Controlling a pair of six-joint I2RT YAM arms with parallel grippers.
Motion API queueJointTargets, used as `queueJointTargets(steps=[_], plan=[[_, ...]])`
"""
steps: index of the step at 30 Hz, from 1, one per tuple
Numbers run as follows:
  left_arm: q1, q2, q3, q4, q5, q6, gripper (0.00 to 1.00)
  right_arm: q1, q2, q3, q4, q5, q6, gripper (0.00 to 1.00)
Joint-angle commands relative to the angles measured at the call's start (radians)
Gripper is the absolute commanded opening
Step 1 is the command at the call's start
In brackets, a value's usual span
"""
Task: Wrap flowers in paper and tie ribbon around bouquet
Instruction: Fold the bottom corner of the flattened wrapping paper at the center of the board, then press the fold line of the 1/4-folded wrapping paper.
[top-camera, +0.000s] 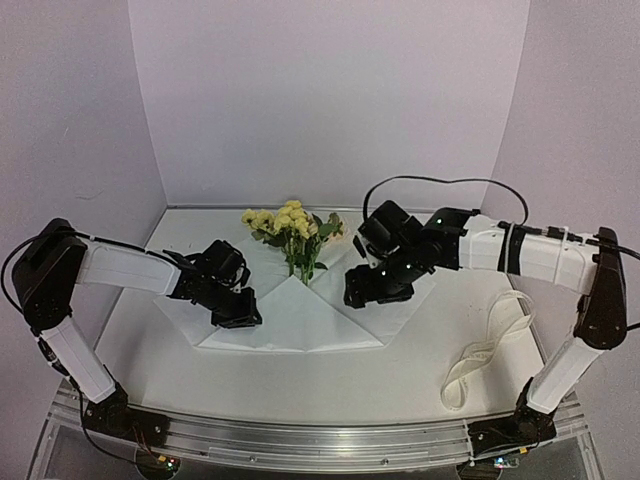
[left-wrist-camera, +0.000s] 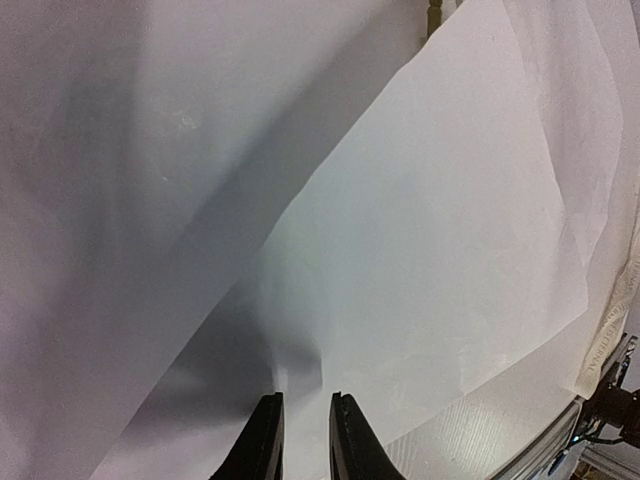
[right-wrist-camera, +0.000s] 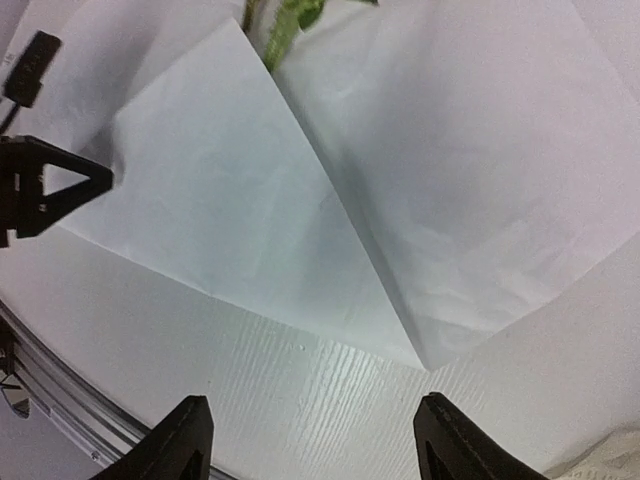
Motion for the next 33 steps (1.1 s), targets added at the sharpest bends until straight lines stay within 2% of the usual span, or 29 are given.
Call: queueJointTargets(steps=[1,4,11,13,24,33], plan=[[-0.007,-0.032,0.034,0.011,0.019,0.024,0.18,0.003,-0.027,-0.166,0.1,-0.077,0.343,0.64],[-0.017,-0.043,0.042,0.016,0.025,0.039,0.18,0.004,-0.044,-0.253,0.161,-0.066,0.404,0.56],[-0.067,-0.021,0.106,0.009,0.023,0.084,0.18,0.016,-0.066,-0.431,0.369,-0.049,0.547,0.56],[-0.07,-0.006,0.11,0.016,0.039,0.084,0.18,0.029,-0.058,-0.431,0.39,-0.045,0.553,0.55],[-0.076,-0.012,0.05,0.048,0.103,0.08,0.16,0.056,0.086,-0.3,0.488,-0.14,0.528,0.35],[-0.074,0.022,0.028,0.064,0.11,0.078,0.16,0.054,0.177,-0.278,0.537,-0.163,0.528,0.32]])
